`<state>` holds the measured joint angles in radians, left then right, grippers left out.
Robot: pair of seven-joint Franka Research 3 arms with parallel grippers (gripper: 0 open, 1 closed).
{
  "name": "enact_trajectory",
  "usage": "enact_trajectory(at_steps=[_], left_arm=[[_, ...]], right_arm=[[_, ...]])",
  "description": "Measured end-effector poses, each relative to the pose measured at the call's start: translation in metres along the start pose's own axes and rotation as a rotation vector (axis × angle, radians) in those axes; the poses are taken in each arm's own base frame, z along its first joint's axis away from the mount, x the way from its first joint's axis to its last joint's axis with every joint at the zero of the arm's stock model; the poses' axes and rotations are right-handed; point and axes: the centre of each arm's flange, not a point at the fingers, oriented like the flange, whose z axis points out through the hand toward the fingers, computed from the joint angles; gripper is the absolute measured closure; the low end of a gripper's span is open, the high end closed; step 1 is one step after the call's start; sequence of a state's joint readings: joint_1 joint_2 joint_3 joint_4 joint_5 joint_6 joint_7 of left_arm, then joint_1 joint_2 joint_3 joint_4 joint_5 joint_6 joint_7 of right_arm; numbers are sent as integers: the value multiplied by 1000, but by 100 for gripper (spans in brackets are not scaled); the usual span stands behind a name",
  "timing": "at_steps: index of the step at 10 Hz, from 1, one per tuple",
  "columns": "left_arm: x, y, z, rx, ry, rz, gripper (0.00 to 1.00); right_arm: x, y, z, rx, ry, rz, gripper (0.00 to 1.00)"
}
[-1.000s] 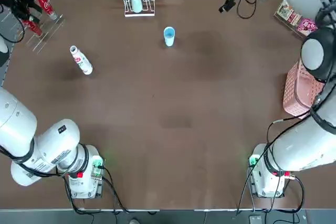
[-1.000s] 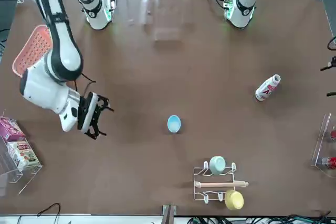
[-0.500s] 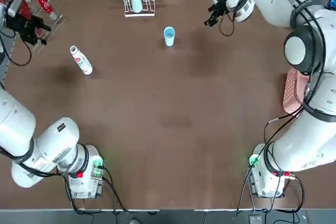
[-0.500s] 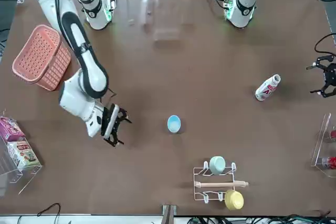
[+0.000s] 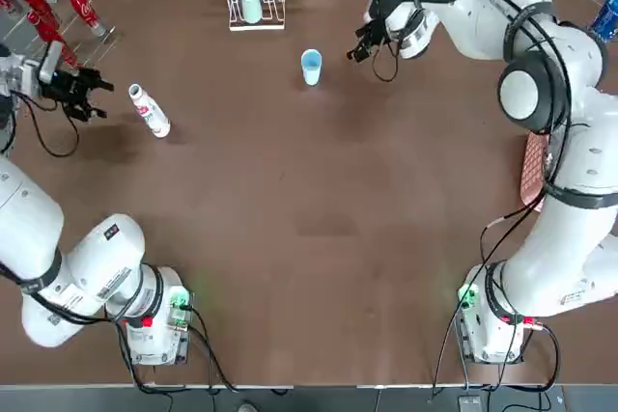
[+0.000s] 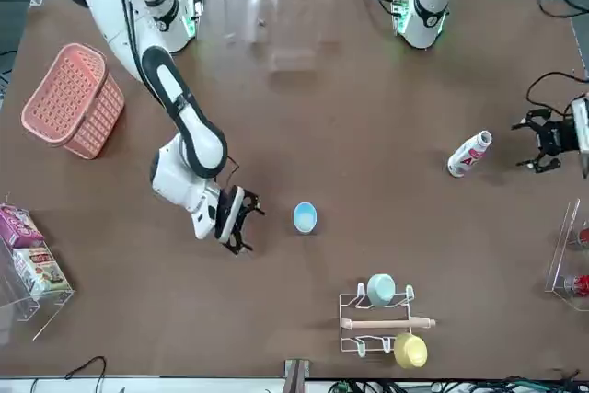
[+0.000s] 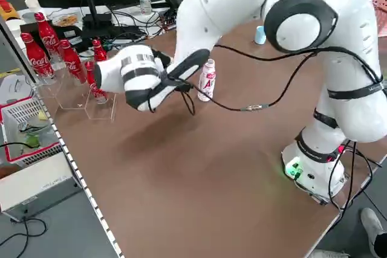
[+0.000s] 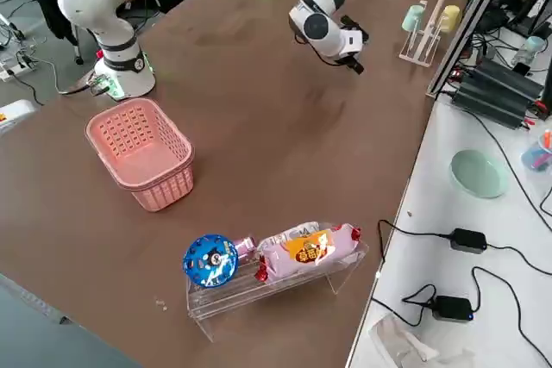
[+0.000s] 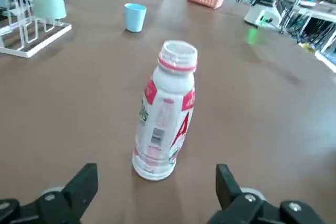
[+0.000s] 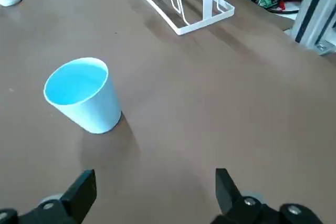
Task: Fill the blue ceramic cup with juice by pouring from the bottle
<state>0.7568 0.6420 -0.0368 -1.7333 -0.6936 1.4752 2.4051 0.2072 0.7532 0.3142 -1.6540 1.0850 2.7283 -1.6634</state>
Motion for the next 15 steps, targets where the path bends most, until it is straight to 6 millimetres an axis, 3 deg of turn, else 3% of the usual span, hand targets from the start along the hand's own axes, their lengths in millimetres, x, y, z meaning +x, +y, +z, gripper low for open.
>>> enact_trajectory(at_steps=[2, 5, 10, 15], left_arm=[[-22, -3, 26, -4, 55, 39, 1], [-30, -16, 64, 13, 122, 117, 1], [-37, -7, 91, -1, 172, 91, 1], [-21, -14, 120, -43, 210, 119, 2]], right_arm=[[-6, -1, 22, 21, 12, -6, 0], [-8, -23, 48, 76, 30, -37, 0], [-4, -36, 57, 100, 61, -54, 0], [3, -45, 79, 103, 76, -80, 0]])
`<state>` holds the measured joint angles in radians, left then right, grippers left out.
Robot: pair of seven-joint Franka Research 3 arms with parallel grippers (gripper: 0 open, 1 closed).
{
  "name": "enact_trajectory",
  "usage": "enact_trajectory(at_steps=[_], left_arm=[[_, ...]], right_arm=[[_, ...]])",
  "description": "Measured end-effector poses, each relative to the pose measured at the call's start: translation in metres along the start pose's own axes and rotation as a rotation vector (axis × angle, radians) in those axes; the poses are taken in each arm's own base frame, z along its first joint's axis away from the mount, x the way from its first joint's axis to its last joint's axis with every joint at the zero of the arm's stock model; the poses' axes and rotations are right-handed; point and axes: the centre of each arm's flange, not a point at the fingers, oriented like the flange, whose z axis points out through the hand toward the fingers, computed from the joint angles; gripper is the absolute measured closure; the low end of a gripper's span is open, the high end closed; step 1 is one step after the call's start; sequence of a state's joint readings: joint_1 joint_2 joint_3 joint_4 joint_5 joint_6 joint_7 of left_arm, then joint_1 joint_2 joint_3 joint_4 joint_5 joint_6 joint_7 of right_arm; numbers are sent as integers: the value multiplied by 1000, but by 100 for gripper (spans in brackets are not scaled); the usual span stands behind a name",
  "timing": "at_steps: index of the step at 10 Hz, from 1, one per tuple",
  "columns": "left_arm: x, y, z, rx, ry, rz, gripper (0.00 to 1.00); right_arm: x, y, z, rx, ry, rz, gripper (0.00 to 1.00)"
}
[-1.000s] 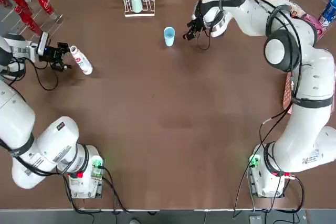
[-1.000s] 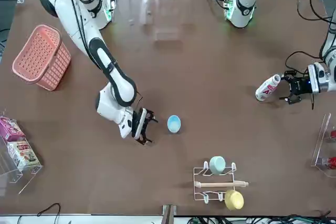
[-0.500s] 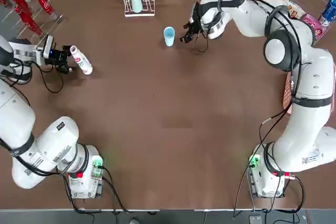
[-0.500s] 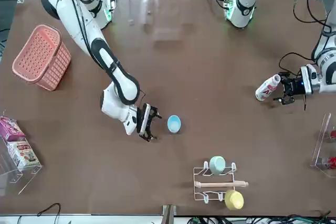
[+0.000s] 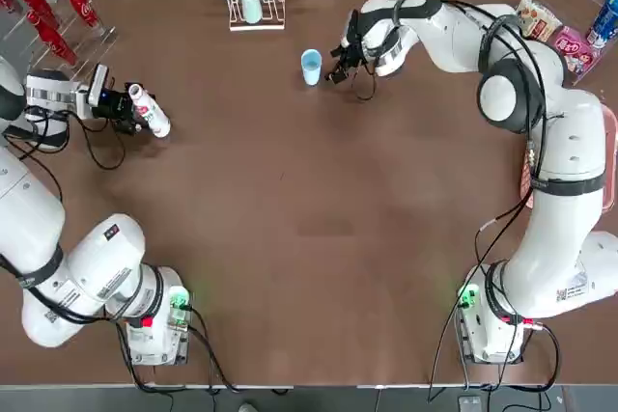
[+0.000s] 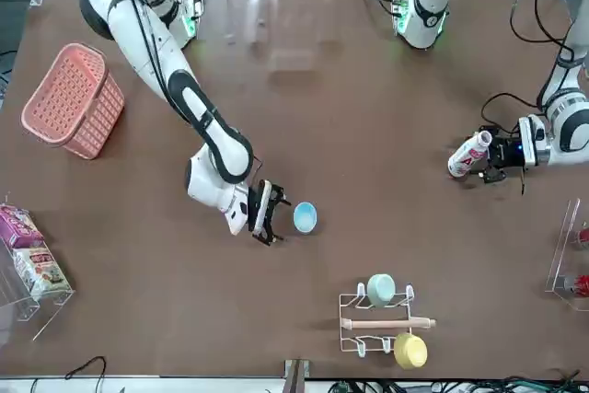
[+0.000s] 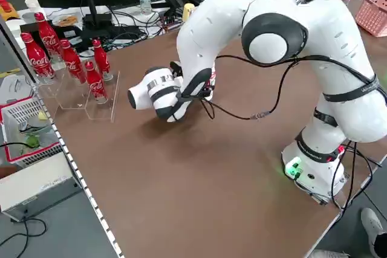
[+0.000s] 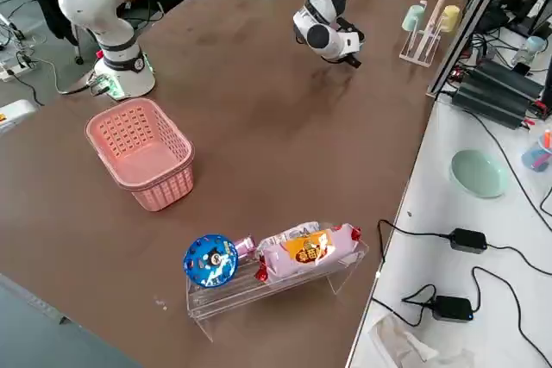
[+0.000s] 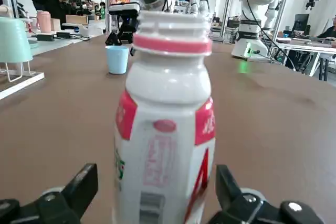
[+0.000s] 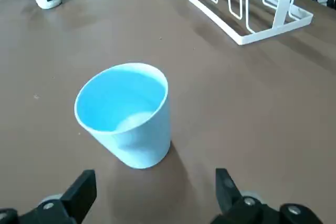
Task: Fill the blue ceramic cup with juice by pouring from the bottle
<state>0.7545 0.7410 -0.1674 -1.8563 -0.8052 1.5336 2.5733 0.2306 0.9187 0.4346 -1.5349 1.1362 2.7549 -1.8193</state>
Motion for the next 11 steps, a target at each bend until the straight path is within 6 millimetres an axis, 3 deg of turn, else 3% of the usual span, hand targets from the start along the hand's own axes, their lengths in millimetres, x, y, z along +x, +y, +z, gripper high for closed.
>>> enact_trajectory(at_steps=[4, 10, 11], left_arm=[[-1, 2, 10, 7, 27, -9, 9], [0, 0, 20, 1, 34, -8, 46], [4, -3, 23, -3, 36, -4, 47]], right_arm=[[2, 7, 3, -11, 13, -37, 0], [-9, 2, 20, -8, 5, -37, 0], [-6, 0, 22, -3, 9, -38, 0]])
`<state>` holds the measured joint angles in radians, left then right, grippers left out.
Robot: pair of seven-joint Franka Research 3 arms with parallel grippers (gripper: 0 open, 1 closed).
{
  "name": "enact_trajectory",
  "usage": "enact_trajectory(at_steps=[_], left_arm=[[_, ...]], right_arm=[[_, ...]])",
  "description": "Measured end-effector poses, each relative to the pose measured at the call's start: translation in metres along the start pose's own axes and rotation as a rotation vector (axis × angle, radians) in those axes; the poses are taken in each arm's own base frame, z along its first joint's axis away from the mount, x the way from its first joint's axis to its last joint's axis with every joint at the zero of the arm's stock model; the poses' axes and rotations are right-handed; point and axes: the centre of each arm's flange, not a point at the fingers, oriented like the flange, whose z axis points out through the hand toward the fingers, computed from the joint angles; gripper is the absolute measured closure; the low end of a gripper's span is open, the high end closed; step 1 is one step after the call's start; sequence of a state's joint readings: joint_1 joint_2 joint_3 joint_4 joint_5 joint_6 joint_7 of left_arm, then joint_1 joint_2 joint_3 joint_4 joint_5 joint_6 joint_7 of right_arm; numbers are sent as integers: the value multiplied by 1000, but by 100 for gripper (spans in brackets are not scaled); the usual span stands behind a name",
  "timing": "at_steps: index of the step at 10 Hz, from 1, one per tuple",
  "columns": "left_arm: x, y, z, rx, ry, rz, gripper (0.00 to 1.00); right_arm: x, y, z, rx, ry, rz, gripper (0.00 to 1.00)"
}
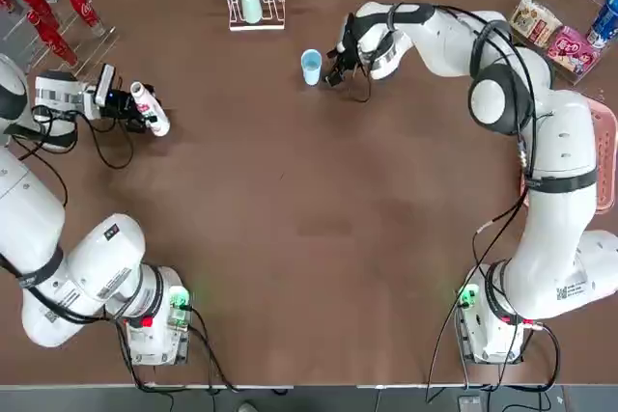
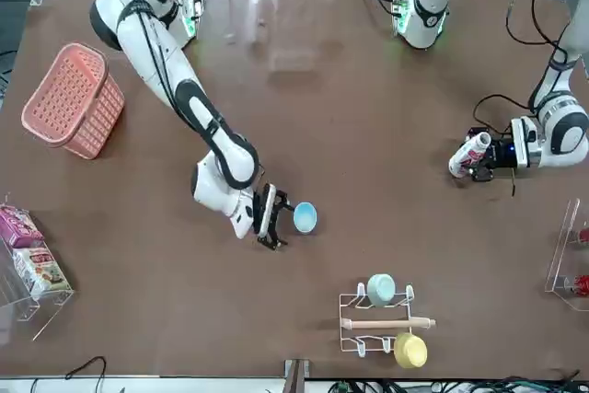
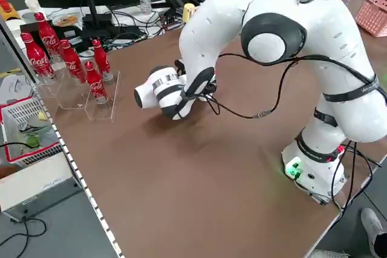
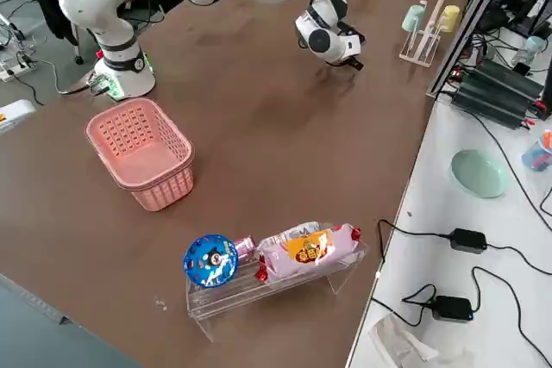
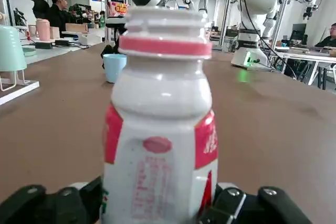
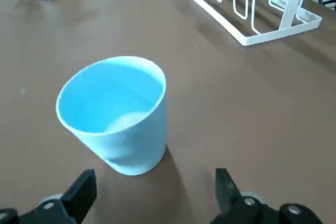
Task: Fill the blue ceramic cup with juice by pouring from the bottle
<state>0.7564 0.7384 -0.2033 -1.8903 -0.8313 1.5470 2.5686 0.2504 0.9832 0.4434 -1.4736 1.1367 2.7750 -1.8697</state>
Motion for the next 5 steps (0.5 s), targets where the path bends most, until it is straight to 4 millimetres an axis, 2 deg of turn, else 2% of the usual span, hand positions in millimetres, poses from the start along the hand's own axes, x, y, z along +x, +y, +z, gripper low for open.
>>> enact_trajectory(at_steps=[2, 5], left_arm=[[17, -14, 13, -22, 4, -17, 45], [51, -37, 33, -52, -9, -37, 48]], right_arm=[[4, -5, 3, 7, 5, -2, 0], [6, -8, 5, 11, 6, -4, 0]])
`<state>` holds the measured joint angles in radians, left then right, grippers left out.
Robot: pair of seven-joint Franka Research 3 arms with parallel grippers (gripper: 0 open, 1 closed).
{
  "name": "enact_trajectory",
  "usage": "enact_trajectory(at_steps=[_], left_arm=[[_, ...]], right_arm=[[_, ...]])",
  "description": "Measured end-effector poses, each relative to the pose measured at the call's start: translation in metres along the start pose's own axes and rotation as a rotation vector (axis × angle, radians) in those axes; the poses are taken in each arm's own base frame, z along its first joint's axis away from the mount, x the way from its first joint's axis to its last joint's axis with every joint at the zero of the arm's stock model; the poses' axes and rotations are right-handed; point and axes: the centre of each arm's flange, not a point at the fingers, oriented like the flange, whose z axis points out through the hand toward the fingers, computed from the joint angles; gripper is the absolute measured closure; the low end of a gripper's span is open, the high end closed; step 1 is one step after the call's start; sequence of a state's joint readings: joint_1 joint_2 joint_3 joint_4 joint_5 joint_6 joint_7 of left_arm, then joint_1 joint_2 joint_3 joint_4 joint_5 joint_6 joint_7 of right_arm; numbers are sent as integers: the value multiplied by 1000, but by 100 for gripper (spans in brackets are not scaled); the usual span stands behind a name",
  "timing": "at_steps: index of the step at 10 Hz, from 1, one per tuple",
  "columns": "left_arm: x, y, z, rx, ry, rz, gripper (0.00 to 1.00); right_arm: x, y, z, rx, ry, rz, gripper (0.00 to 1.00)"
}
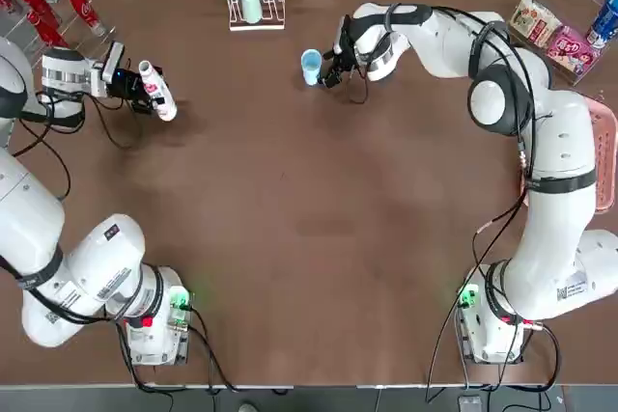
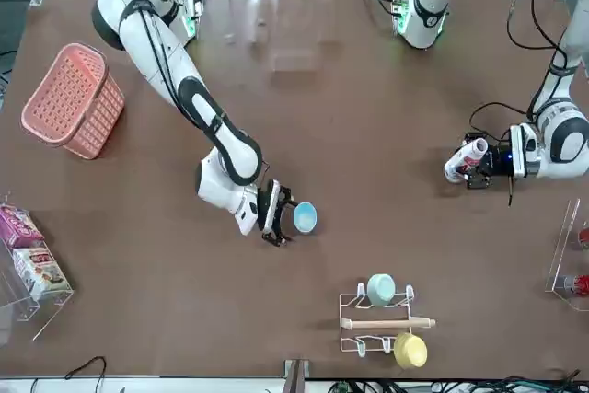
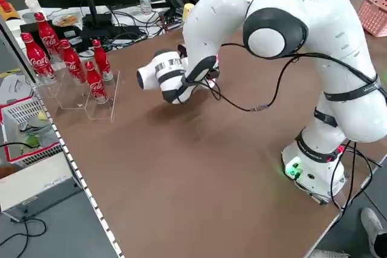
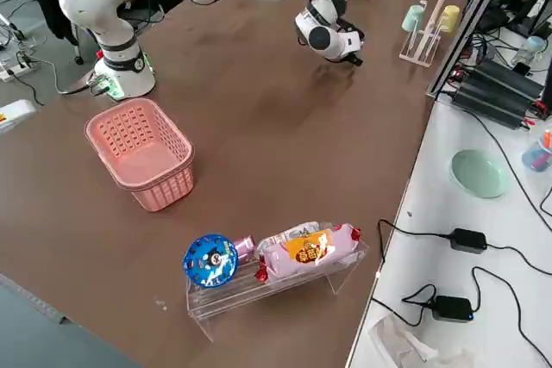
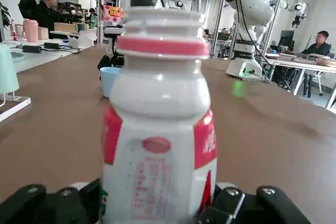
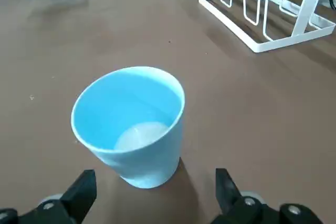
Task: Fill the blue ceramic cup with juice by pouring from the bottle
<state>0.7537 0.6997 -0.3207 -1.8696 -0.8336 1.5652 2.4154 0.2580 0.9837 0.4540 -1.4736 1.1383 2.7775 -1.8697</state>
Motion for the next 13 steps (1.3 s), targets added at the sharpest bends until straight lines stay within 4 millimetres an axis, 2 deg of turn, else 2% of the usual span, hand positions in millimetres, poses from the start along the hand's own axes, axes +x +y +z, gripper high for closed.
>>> enact_trajectory(at_steps=[7, 12, 13], left_arm=[[62, -59, 81, 35, -42, -51, 51], [100, -93, 177, 61, -73, -150, 52], [108, -98, 191, 74, -83, -163, 52]], right_arm=[[4, -8, 13, 2, 9, -1, 0], [-2, -9, 26, 3, 11, 6, 0], [-2, -9, 28, 1, 13, 6, 2]])
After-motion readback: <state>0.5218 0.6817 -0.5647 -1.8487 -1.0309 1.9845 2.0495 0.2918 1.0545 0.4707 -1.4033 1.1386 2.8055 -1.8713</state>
